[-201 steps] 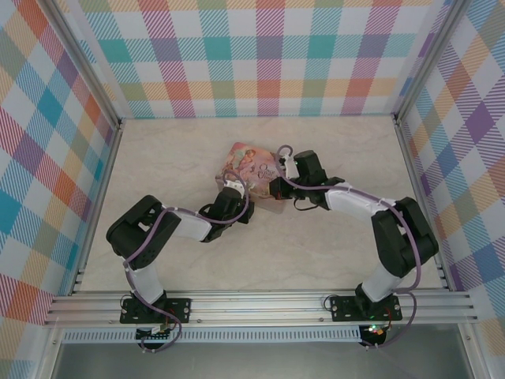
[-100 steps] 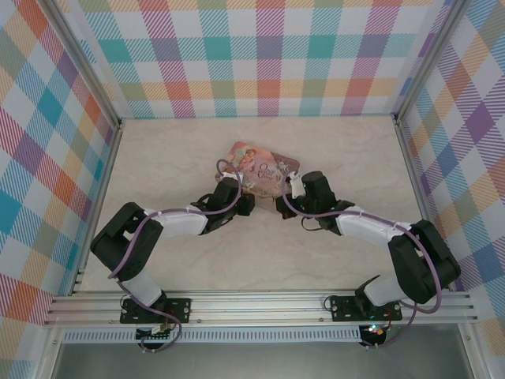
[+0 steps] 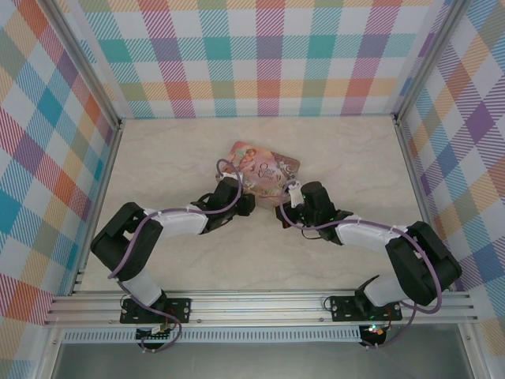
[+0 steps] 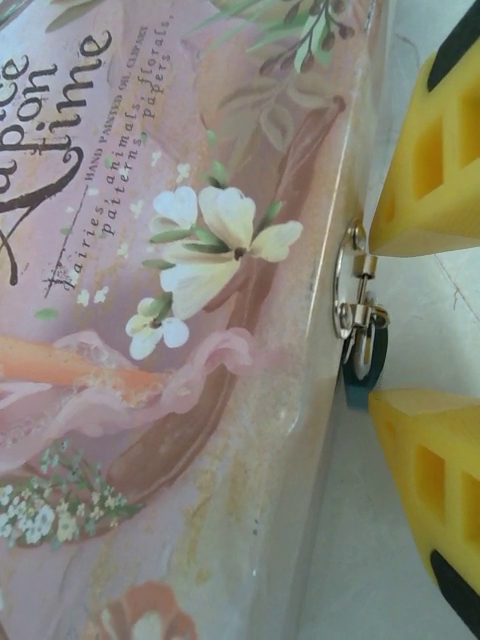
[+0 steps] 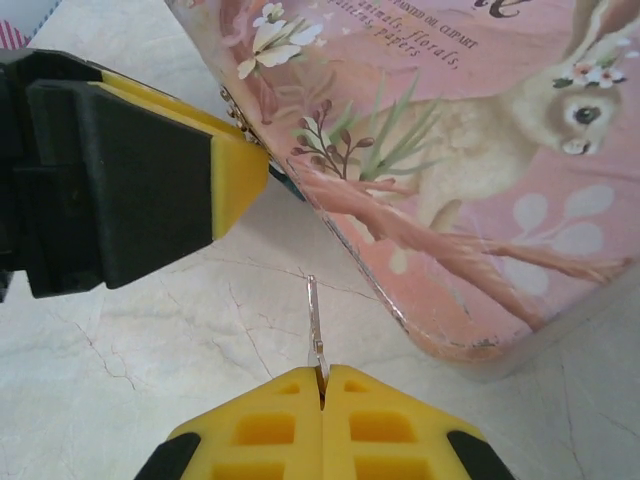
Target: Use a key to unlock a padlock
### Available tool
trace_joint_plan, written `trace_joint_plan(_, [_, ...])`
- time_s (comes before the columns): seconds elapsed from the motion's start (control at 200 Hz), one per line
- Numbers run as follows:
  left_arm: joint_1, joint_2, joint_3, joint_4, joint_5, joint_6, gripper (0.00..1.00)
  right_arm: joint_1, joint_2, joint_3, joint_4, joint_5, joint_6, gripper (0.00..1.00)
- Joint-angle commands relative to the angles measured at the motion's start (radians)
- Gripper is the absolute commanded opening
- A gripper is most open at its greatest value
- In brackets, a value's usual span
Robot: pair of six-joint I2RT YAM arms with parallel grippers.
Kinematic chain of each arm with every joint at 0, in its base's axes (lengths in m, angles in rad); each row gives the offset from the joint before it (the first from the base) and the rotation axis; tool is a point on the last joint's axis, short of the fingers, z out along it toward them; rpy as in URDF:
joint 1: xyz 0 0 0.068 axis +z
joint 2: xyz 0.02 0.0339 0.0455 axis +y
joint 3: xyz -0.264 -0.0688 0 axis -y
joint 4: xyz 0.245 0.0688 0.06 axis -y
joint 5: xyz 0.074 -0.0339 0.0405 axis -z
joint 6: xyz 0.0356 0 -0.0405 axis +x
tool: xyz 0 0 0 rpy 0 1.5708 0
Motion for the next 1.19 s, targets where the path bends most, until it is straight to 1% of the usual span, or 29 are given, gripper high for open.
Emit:
trace_joint_plan(0.0, [0.005, 0.02, -0.022, 0.065, -0.003, 0.052, 0.43, 0.003, -0.021, 0.072, 0.009, -0.05, -0.016, 0.0])
trace_joint_plan(0.095, [0.019, 0.025, -0.03, 0.085, 0.009, 0.071, 0.46, -0.006, -0.008, 0.118, 0.005, -0.094, 0.013, 0.0])
trace_joint_plan(0.185, [0.035, 0.026, -0.04, 0.115, 0.045, 0.089, 0.49, -0.033, 0.016, 0.153, 0.035, -0.146, 0.068, 0.0])
trace_joint_plan(0.385, [0.074, 0.047, -0.059, 0.173, 0.118, 0.126, 0.54, -0.081, 0.136, 0.262, 0.038, -0.234, 0.179, 0.0])
trace_joint_plan(0.535, [0.105, 0.072, -0.089, 0.247, 0.181, 0.145, 0.58, -0.095, 0.215, 0.294, 0.063, -0.215, 0.2, 0.0])
trace_joint_plan(0.605, [0.117, 0.082, -0.102, 0.286, 0.211, 0.149, 0.6, -0.11, 0.245, 0.297, 0.097, -0.236, 0.229, 0.0])
trace_joint_plan(0.68, [0.127, 0.093, -0.107, 0.307, 0.23, 0.152, 0.61, -0.115, 0.267, 0.312, 0.084, -0.25, 0.238, 0.0])
trace_joint_plan(0.925, [0.135, 0.13, -0.1, 0.353, 0.256, 0.146, 0.62, -0.115, 0.283, 0.304, 0.022, -0.238, 0.245, 0.0])
trace_joint_plan(1.12, [0.135, 0.151, -0.088, 0.368, 0.271, 0.149, 0.62, -0.116, 0.279, 0.285, 0.025, -0.238, 0.237, 0.0])
trace_joint_plan(1.19, [0.135, 0.154, -0.086, 0.377, 0.279, 0.143, 0.59, -0.115, 0.277, 0.282, 0.024, -0.239, 0.233, 0.0])
